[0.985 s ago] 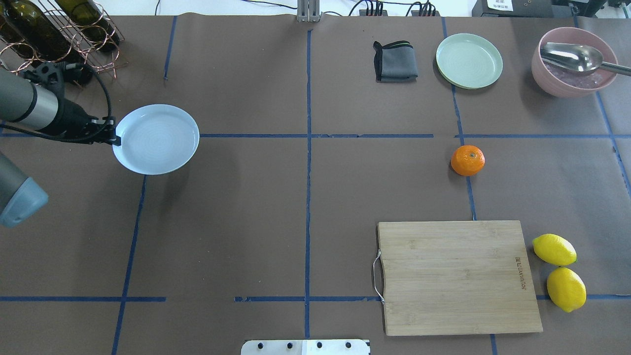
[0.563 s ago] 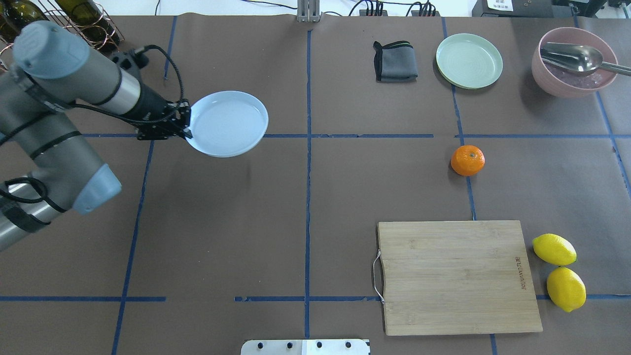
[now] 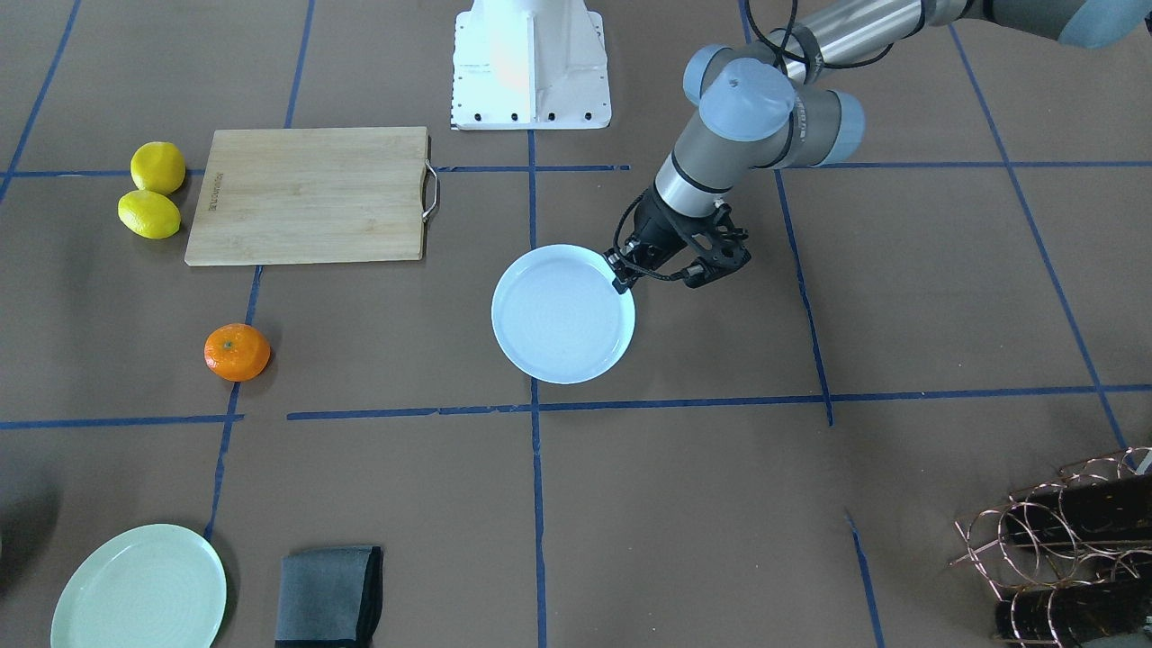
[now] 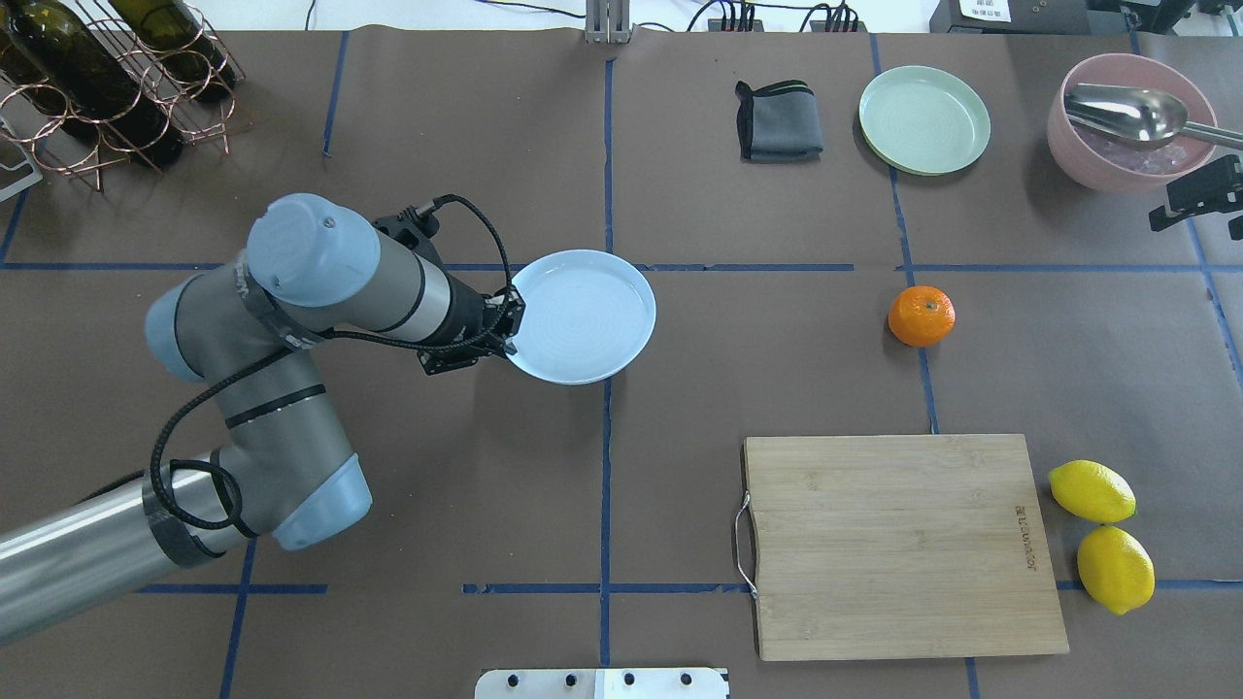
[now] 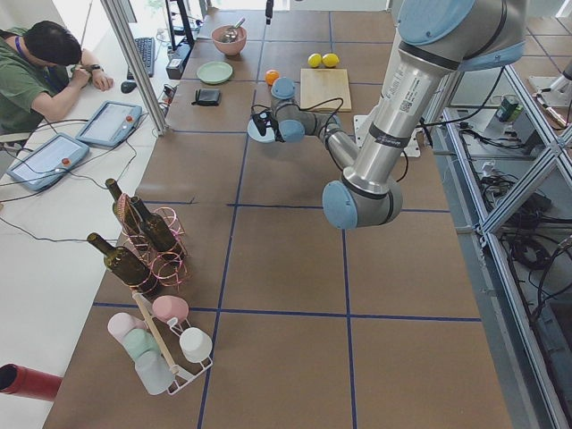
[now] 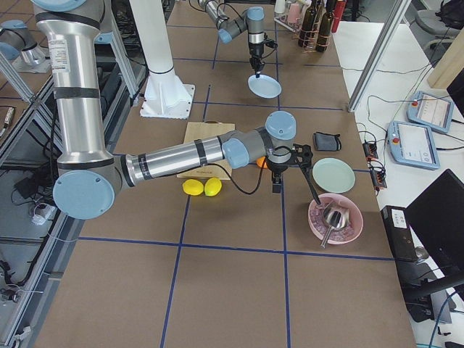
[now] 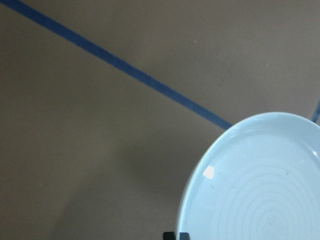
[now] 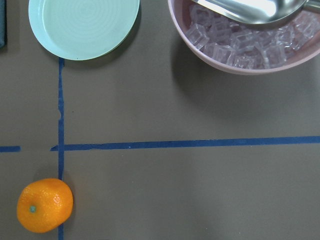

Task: Pick orange to plate
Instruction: 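Grip the plate rim with the left gripper and drag it toward the table center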

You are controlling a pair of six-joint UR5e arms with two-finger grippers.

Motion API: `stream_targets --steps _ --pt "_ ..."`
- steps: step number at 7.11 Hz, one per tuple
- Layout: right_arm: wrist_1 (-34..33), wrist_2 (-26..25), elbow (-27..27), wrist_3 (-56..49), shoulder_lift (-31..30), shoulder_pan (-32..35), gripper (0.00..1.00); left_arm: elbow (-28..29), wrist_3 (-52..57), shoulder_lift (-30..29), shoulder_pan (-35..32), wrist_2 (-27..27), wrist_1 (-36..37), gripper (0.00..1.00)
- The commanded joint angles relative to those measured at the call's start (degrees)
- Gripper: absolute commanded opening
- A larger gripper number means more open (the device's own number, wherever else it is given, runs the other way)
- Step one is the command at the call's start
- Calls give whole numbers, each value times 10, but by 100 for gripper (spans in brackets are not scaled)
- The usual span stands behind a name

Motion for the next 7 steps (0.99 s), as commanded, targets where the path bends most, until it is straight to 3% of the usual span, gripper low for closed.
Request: stream_targets --steps 1,2,3,7 --pt "3 -28 21 49 1 -41 100 22 -16 -16 39 55 -12 0" --pt "3 -28 22 51 7 -44 100 21 -12 -16 40 57 -11 14" --pt "3 -28 25 53 7 -44 100 24 -12 -16 41 64 -10 99" --pt "3 -43 25 80 20 -85 100 5 44 -2 -3 61 8 100"
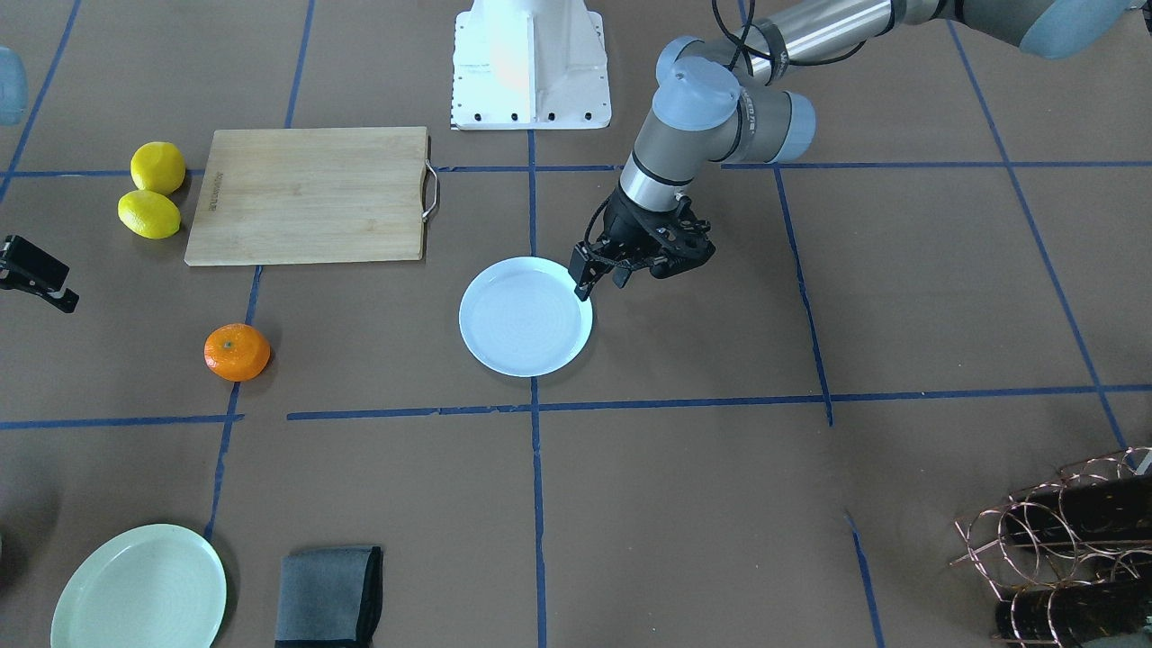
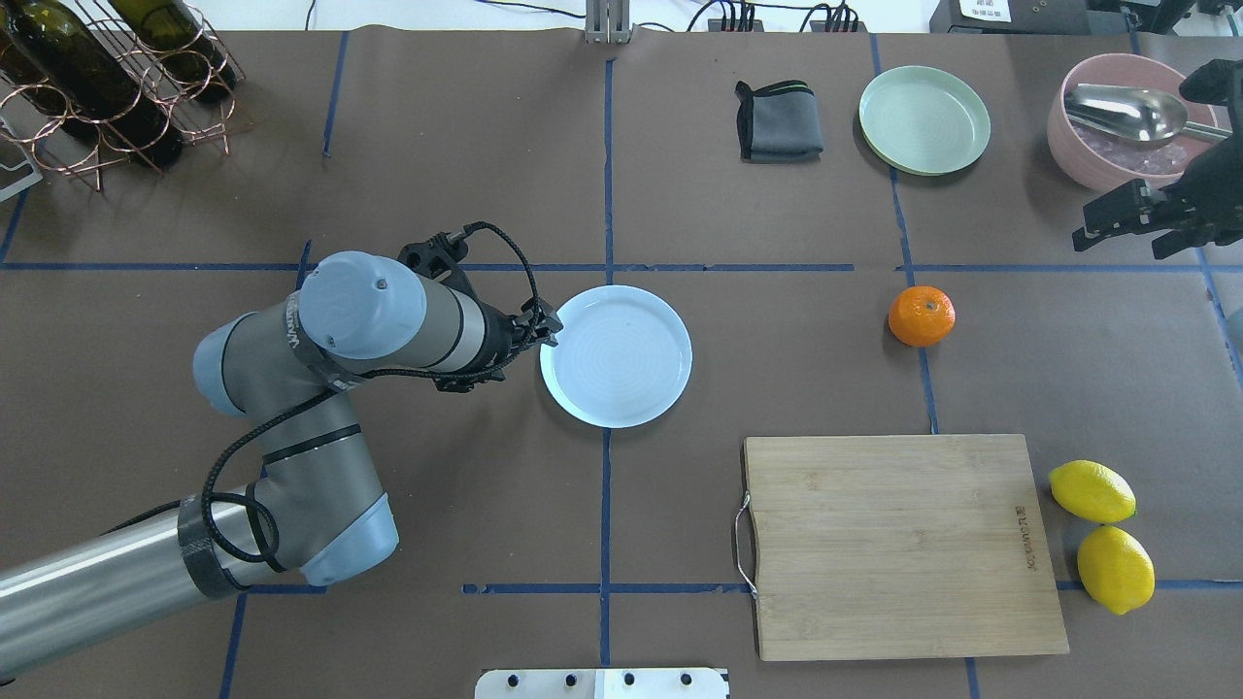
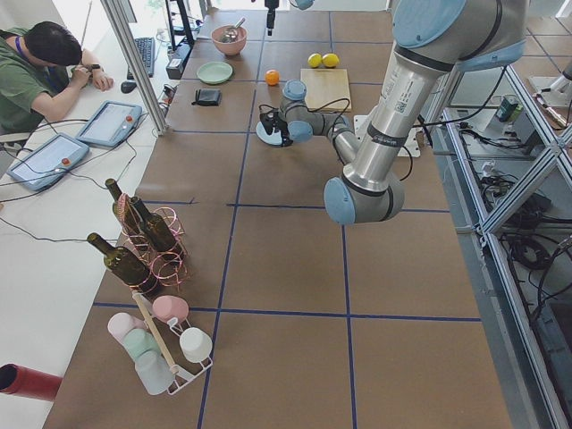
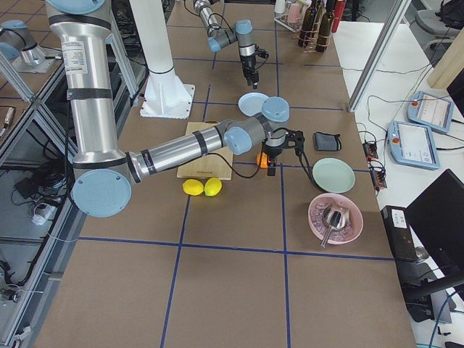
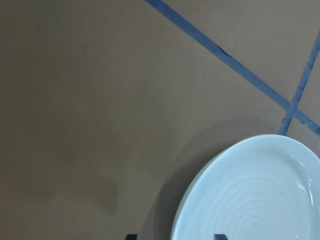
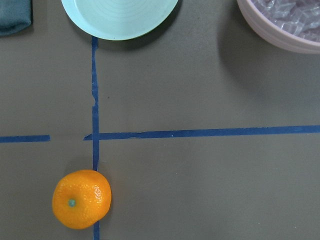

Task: Pick orange to plate
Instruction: 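Release the plate and withdraw the left gripper while the right gripper reaches the orange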

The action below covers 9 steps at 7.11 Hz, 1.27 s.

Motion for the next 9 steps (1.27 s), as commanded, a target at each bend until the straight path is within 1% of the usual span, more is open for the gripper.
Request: stream_targets --steps 1,2,4,5,6,8,9 --pt "1 -33 0 44 18 -45 100 -22 55 13 -46 -57 38 100" --pt "1 -54 0 70 29 -74 100 -51 94 26 -66 -77 75 100" --pt "36 -108 -5 129 41 -136 100 -92 189 27 -100 -87 178 100" --pt "40 -120 -10 132 50 -155 100 -111 230 29 -120 -91 212 100" --pt "40 -147 -18 138 56 -178 100 -115 254 30 -143 -92 236 100" --pt "40 -157 -36 138 60 -192 100 -134 300 31 -168 -102 269 100" --pt "40 -160 -62 137 83 -195 100 -140 301 46 -176 -103 268 100"
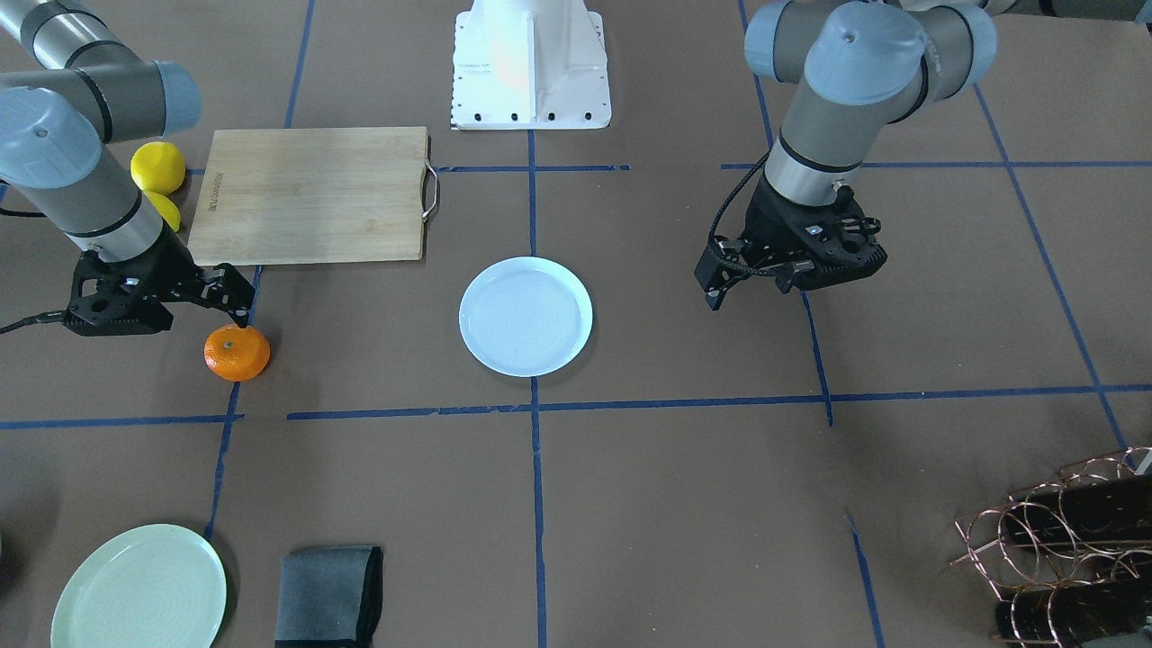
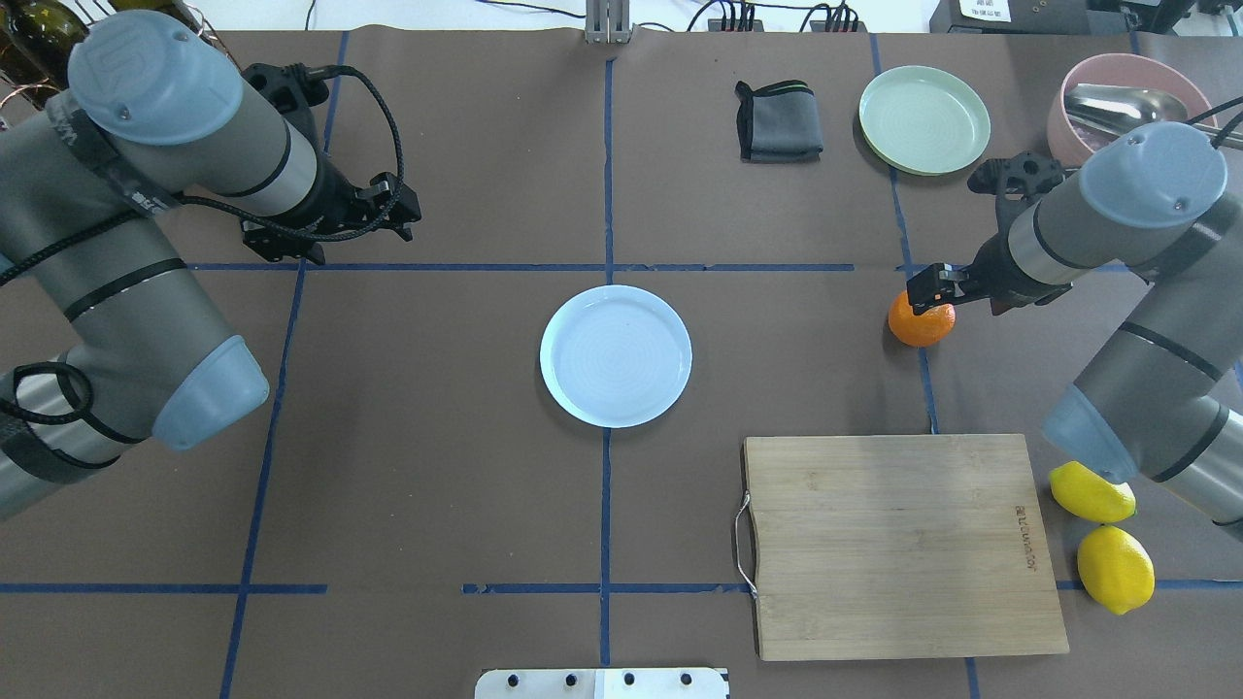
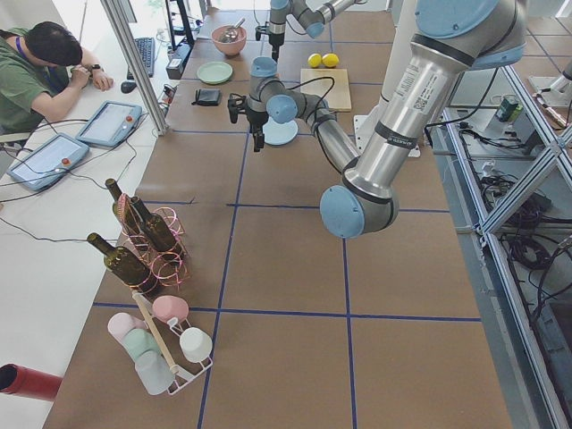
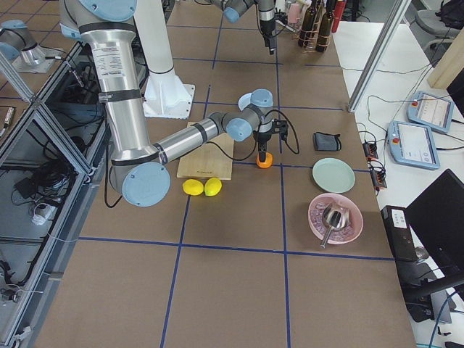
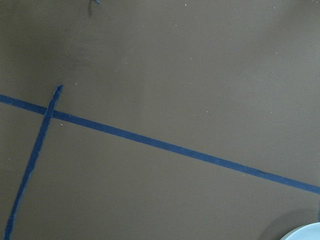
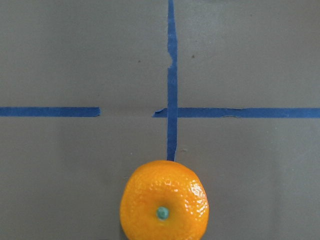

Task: Pick orange to plate
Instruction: 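Release the plate and withdraw the left gripper while the right gripper reaches the orange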

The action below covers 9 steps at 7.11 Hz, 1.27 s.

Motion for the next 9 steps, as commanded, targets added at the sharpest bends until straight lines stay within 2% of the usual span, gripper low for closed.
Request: stream_targets --steps 1,9 --pt "0 -8 -46 -2 35 -8 100 -11 13 13 -15 -2 7 100" --pt "0 -18 -77 -5 44 -29 100 -15 12 21 -17 -2 7 100"
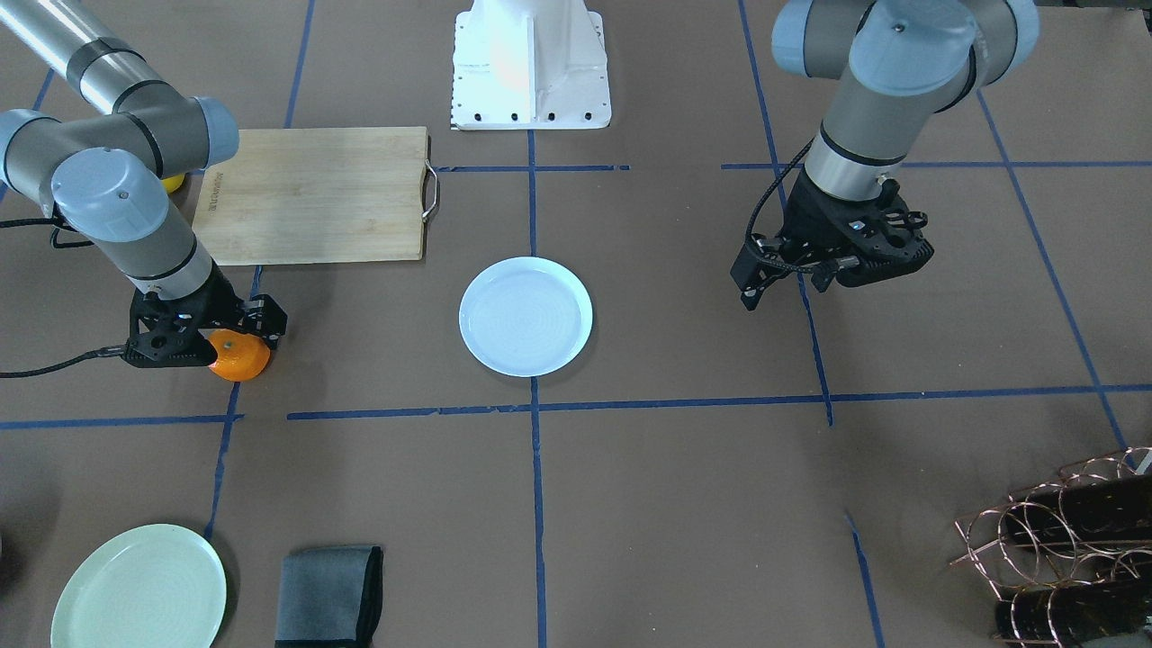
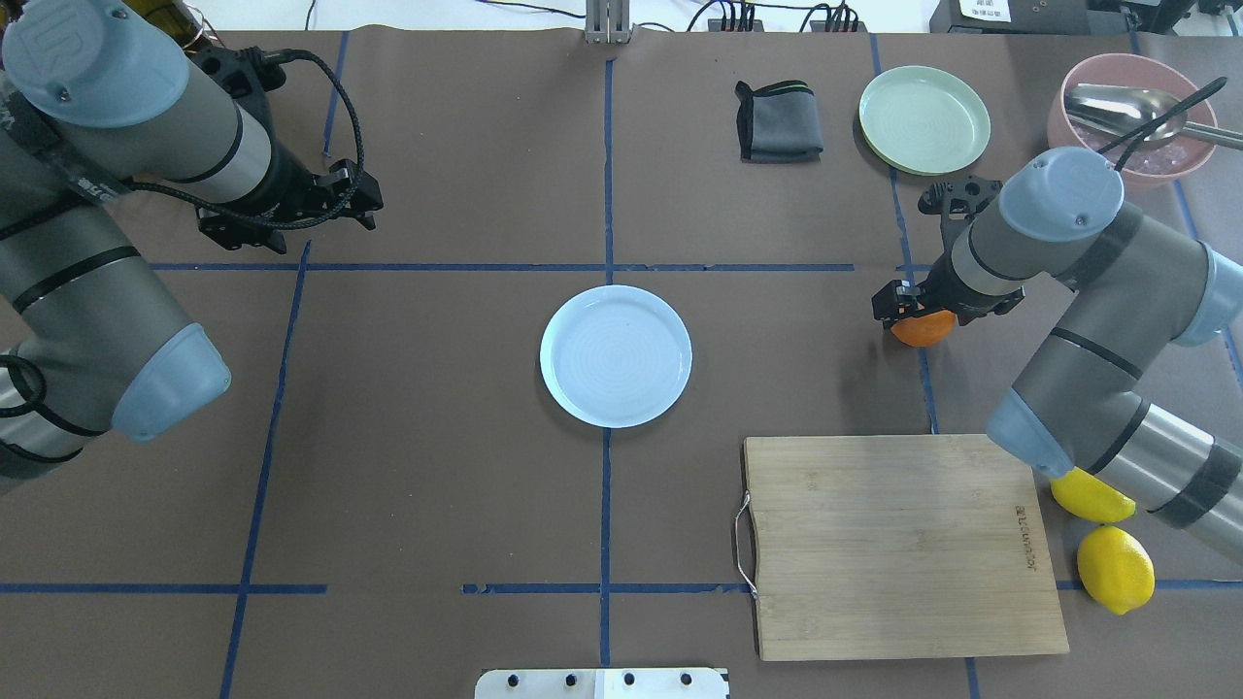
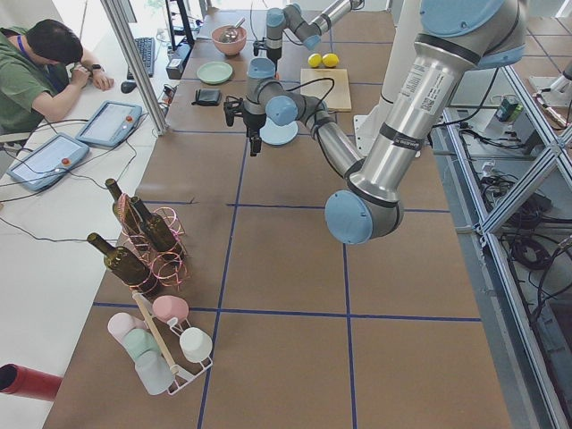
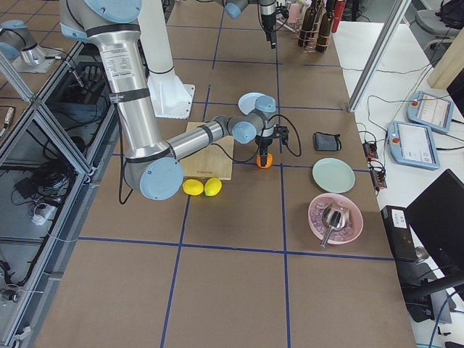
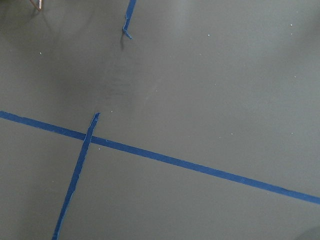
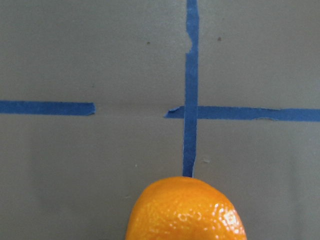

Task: Pick orange to plate
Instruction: 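Close the right gripper on the orange and lift it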

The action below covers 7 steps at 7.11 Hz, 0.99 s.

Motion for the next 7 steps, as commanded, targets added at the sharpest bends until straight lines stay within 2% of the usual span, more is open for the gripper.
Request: stream_targets --steps 1,3,4,5,6,7 --pt "0 -2 -27 0 22 -2 100 0 0 0 0 0 0 100" --pt "-1 -2 -33 -8 25 -3 99 1 0 1 0 0 0 100" --pt "-1 3 -30 -9 25 -2 83 1 0 1 0 0 0 100" --pt "-1 6 -23 -11 24 3 33 0 0 1 0 0 1 100" --pt "-2 6 -1 -14 20 4 0 0 1 1 -1 0 1 100" --pt "-13 14 31 -14 20 5 0 -5 32 1 -12 -3 10 100"
